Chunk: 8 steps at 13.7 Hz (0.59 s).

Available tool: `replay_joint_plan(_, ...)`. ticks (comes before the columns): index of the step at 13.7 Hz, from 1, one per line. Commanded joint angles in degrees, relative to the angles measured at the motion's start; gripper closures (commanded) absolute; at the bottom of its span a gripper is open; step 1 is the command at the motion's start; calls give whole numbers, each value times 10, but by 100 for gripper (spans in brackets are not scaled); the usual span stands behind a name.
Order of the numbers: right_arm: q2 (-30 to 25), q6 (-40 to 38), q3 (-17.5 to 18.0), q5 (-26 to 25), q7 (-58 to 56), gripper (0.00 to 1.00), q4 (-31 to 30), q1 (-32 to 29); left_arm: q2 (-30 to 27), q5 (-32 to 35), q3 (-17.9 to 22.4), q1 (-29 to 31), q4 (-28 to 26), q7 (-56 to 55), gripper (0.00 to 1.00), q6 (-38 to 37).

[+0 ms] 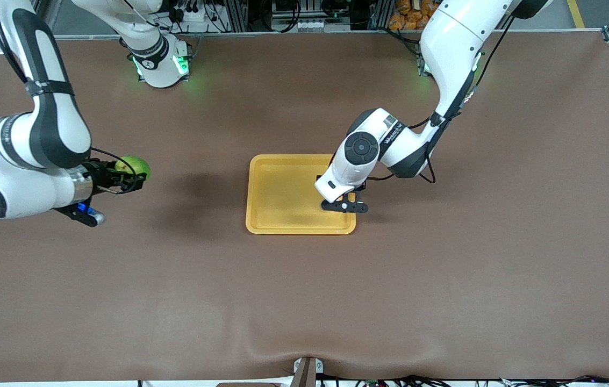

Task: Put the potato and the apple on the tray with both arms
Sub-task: 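Carry the potato onto the tray with the left gripper while the right lifts the apple, then release the potato and withdraw the left gripper while the right carries the apple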

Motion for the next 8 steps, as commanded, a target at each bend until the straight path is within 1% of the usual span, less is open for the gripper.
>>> replay_joint_plan(1, -5, 10, 30, 11, 43, 100, -2, -9, 9, 12, 1, -2, 11, -12, 61, -5)
replay_joint_plan(2, -4, 17, 40, 11, 58, 100, -4, -9, 10, 12, 1, -2, 9, -12, 49, -5)
replay_joint_plan(4, -3, 31, 60, 11, 92, 100, -5, -8, 8, 12, 1, -1, 13, -13, 2, -5)
replay_joint_plan(5, -2, 40, 68, 11, 107, 100, -6, -8, 7, 12, 1, 0, 12, -11, 0, -5)
replay_joint_plan(6, -1, 55, 76, 11, 123, 100, -16, -7, 5, 12, 1, 1, 12, -12, 0, -5)
replay_joint_plan(8, 0, 98, 103, 16, 160, 100, -41, -6, 0, 12, 2, 6, 15, -11, 0, -8)
